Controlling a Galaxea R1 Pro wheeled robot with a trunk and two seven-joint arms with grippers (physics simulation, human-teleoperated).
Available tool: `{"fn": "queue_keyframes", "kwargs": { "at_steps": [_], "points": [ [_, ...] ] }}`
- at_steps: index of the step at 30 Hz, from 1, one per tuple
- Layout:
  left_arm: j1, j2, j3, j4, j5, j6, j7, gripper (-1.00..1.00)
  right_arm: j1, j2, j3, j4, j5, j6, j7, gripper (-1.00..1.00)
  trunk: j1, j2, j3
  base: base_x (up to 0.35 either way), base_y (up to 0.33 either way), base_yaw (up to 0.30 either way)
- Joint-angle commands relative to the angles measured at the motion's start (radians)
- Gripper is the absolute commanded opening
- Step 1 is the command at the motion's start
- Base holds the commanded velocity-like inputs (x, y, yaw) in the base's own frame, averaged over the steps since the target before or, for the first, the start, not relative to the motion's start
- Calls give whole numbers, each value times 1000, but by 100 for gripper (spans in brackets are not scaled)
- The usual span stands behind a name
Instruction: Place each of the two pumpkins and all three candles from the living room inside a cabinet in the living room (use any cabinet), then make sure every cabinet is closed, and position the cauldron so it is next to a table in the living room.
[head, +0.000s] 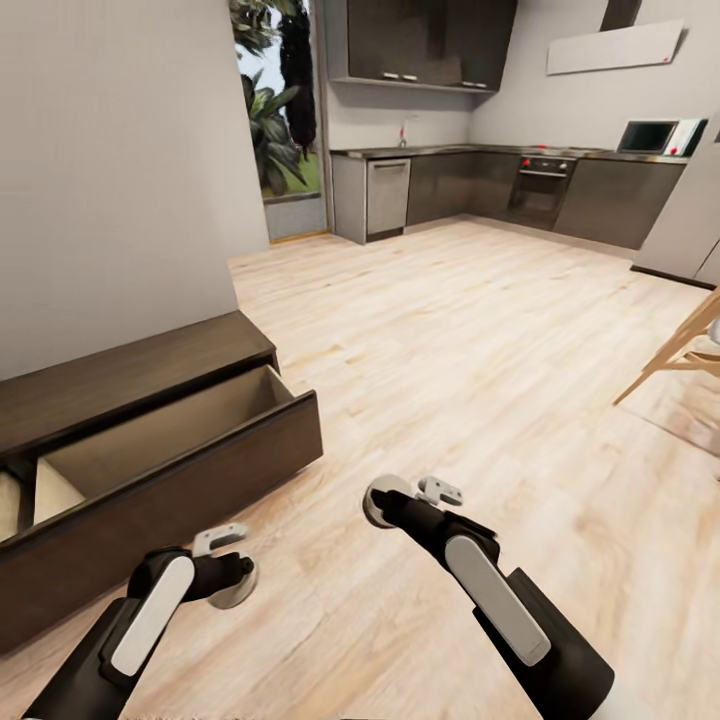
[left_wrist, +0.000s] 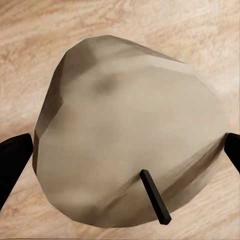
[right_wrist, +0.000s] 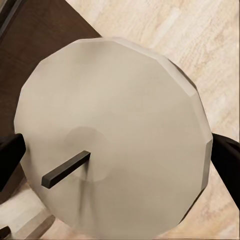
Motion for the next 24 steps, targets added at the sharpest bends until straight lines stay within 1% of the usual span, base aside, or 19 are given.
{"fn": "queue_keyframes", "kwargs": {
  "at_steps": [1,3,9,12,15,18,24],
  "points": [
    [-1,0,-3,-1,9,1,13,-100,-1,-1,2,-3,-8,0,-25,-100,-4,7,3,0,0,268],
    [-1,-2,-3,-1,9,1,14,-100,-1,-2,3,-4,-9,0,-45,-100,-12,21,11,0,0,268],
    [-1,-3,-4,-1,8,1,14,-100,-1,-1,3,0,-9,1,-74,-100,-35,63,34,0,0,268],
    [-1,-3,-4,-1,8,1,13,-100,-1,-1,3,0,-9,2,-130,-100,-46,84,46,0,0,268],
    [-1,-3,-4,-1,9,1,13,-100,-1,0,2,0,-6,33,-179,-100,-58,105,58,0,0,268],
    [-1,-3,-4,-1,9,1,13,-100,-1,1,3,9,-4,63,-203,-100,-69,126,70,0,0,268],
    [-1,-3,-4,-1,9,1,14,-100,-1,1,3,19,-3,74,-216,-100,-92,168,93,0,0,268]
  ]
}}
